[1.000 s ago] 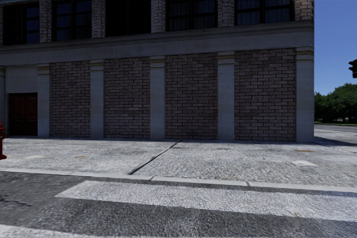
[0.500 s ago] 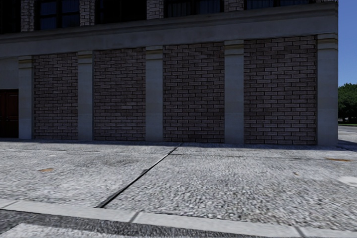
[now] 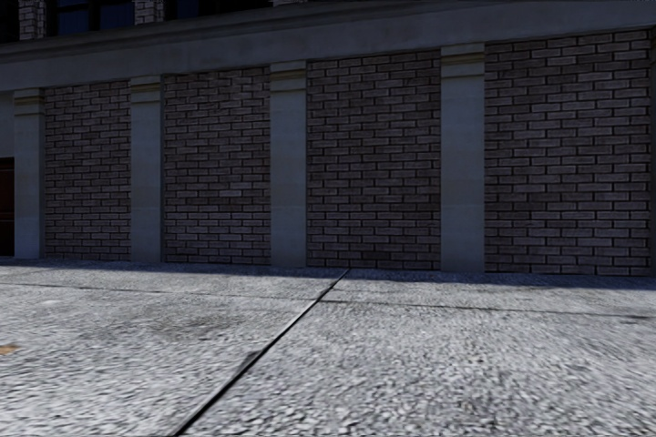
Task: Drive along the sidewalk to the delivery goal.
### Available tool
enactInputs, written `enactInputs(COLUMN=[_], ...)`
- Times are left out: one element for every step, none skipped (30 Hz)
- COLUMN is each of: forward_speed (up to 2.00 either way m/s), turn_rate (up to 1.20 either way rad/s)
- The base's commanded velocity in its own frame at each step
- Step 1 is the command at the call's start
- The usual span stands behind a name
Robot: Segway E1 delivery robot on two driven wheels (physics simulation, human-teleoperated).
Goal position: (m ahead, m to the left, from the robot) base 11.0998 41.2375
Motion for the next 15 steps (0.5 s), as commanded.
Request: enactInputs(forward_speed=[1.57, 1.54, 1.53, 1.53, 1.51, 1.48, 1.41, 1.41, 1.37, 1.36, 1.34, 1.34, 1.32, 1.32, 1.30], turn_rate=[0.35, 0.37, 0.37, 0.37, 0.39, 0.39, 0.40, 0.40, 0.40, 0.40, 0.41, 0.41, 0.41, 0.42, 0.44])
